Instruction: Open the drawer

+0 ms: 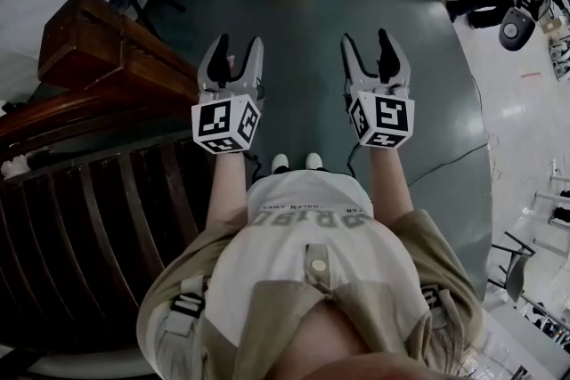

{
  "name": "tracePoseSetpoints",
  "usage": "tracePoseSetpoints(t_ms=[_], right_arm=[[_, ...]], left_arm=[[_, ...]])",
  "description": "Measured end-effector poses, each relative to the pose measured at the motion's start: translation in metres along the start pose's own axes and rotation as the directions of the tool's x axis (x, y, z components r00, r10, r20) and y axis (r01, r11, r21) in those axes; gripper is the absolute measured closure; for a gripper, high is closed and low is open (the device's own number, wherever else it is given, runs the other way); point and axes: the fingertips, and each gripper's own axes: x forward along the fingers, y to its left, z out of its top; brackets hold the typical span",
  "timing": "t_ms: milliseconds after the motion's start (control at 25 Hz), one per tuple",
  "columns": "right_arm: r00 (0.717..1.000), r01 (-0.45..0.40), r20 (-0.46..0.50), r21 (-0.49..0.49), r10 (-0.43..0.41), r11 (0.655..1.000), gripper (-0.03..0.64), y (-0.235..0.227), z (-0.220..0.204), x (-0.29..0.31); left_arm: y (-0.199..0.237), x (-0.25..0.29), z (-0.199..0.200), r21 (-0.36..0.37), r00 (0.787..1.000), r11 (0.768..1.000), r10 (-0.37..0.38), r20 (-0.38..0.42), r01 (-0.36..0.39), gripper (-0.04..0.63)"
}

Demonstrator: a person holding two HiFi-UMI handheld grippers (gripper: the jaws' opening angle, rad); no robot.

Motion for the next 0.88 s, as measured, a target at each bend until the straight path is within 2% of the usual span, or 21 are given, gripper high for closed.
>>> tracePoseSetpoints(t_ms=[80,160,880], right_arm=[[1.0,0.002,0.006,-0.009,-0.002,1.0,0.288,-0.004,0.0,0.001],[1.0,0.004,0.003,-0.019,-0.004,1.0,0.273,-0.008,-0.001,0.002],[0.999,-0.037,-0.036,-0.04,0.035,0.999,0.27,-0.052,-0.016,0.023]], left_arm=[[-0.004,0.003,0.0,0.002,1.0,1.0,-0.003,0.0,0.003,0.307],[-0.006,0.007,-0.001,0.005,1.0,1.0,-0.004,-0.004,0.004,0.281],[-0.028,0.037,-0.02,0.005,0.997,0.998,0.063,-0.049,-0.062,0.281]])
